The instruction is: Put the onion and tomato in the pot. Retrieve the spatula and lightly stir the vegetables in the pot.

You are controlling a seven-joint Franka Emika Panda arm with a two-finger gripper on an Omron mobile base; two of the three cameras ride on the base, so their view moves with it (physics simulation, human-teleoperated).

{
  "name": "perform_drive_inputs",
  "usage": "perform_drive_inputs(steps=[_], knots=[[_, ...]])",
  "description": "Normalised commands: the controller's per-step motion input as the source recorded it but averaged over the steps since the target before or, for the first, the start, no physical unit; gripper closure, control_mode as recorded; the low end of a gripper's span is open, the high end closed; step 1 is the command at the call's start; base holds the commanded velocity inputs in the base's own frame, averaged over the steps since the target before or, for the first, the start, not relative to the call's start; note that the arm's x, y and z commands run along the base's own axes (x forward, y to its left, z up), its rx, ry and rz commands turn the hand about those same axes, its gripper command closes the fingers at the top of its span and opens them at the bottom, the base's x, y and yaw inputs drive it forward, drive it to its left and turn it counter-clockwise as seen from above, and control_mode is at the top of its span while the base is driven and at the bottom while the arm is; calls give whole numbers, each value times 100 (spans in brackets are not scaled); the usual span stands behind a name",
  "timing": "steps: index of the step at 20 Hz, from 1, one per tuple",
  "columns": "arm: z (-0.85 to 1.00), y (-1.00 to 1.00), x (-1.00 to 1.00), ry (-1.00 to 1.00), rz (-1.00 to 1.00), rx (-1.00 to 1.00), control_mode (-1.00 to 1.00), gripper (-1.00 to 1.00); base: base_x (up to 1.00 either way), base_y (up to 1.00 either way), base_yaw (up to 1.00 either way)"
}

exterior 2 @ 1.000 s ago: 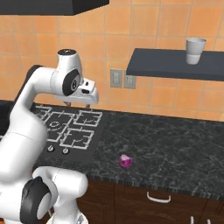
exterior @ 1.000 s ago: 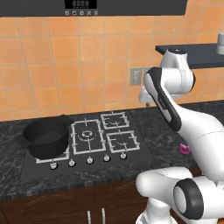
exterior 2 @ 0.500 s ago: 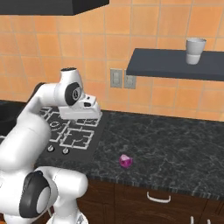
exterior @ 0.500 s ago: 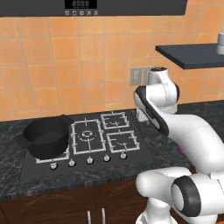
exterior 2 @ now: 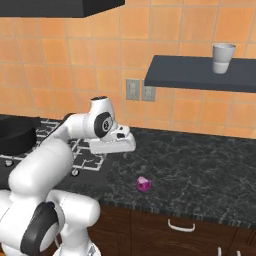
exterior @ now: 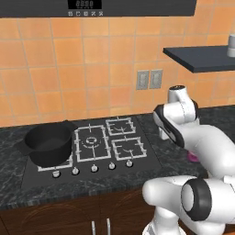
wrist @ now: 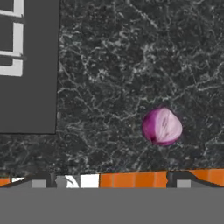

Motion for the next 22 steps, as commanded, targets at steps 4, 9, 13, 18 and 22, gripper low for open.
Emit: perform_drive_inputs(steps=[4, 9, 13, 18, 22], knots=[[-39, -80, 0, 4, 0, 0, -100, -100, 0, 0, 0], [-42, -64, 0, 3, 0, 0, -100, -100, 0, 0, 0], [-41, -46, 2, 2, 0, 0, -100, -100, 0, 0, 0], [-58, -10, 3, 0, 0, 4, -100, -100, 0, 0, 0], [-55, -1, 2, 0, 0, 7, -100, -100, 0, 0, 0]])
